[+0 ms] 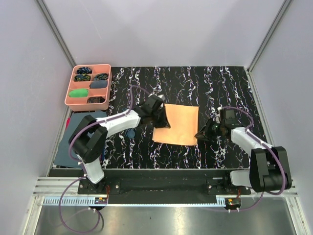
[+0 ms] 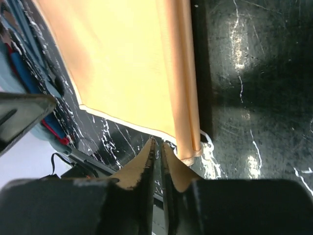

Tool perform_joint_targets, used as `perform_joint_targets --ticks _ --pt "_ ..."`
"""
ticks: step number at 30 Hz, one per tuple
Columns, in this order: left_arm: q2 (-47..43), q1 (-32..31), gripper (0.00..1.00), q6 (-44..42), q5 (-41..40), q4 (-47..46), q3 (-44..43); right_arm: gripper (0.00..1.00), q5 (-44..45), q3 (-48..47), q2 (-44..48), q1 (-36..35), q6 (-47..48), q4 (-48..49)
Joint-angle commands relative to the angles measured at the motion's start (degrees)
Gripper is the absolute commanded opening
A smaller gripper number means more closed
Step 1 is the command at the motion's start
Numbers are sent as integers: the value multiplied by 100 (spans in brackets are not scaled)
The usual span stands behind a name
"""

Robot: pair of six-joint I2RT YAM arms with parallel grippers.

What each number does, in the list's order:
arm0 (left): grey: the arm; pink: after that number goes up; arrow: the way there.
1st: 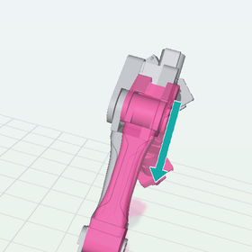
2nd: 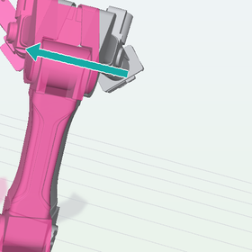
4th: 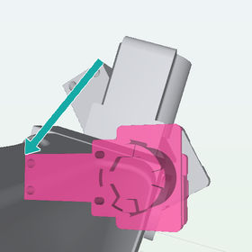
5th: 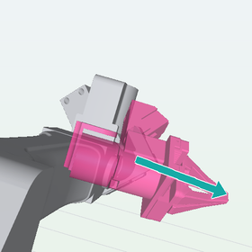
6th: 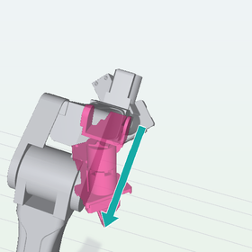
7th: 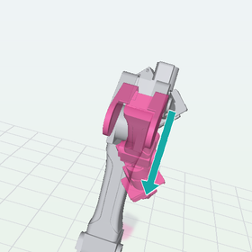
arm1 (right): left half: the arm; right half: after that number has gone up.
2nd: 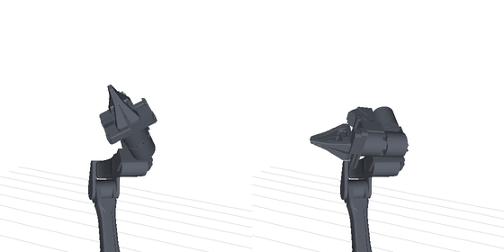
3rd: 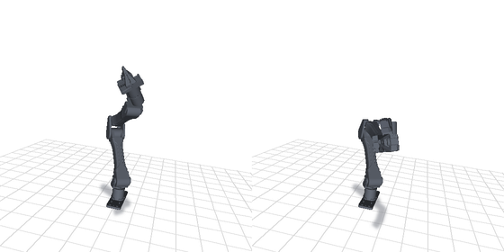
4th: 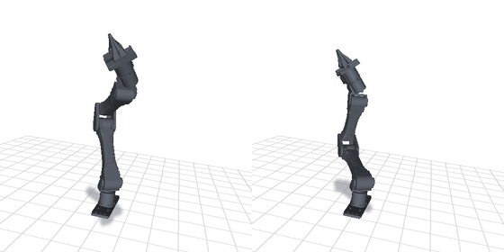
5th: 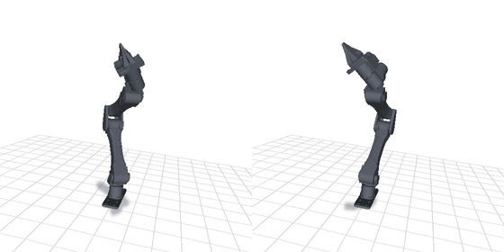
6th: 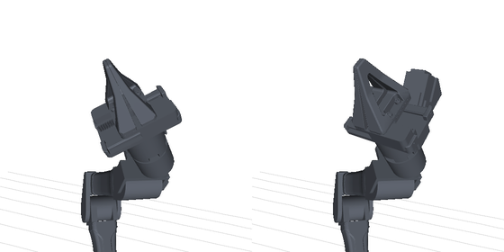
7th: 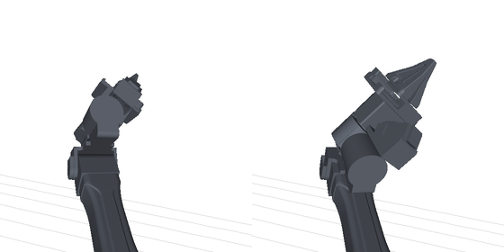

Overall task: Fold the napkin into a case and place the utensils inside
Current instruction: Smooth out the lower triangle-folded napkin at the center of the board.

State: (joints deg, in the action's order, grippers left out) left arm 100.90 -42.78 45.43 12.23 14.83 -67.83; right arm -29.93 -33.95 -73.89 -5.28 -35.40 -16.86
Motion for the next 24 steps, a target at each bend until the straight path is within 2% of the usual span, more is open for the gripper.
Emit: perform_joint_targets --ticks 1,9,13,16,20,24 --pt "-176 235 3 -174 95 -261 367 15 -128 107 -345 -43 -37 254" --pt "-518 420 5 -289 166 -244 517 14 865 223 -881 -17 -117 131" --pt "-922 464 7 -412 78 -25 700 15 1296 -101 -864 -17 -205 -123" --pt "-1264 534 8 -447 60 46 955 17 1736 -575 -794 -8 155 -623" --pt "-1749 631 13 -509 -89 99 1228 29 1895 -1007 -251 -17 656 -950" --pt "-1899 692 19 -562 -195 152 1351 45 1457 -1464 -56 -174 797 -1092"
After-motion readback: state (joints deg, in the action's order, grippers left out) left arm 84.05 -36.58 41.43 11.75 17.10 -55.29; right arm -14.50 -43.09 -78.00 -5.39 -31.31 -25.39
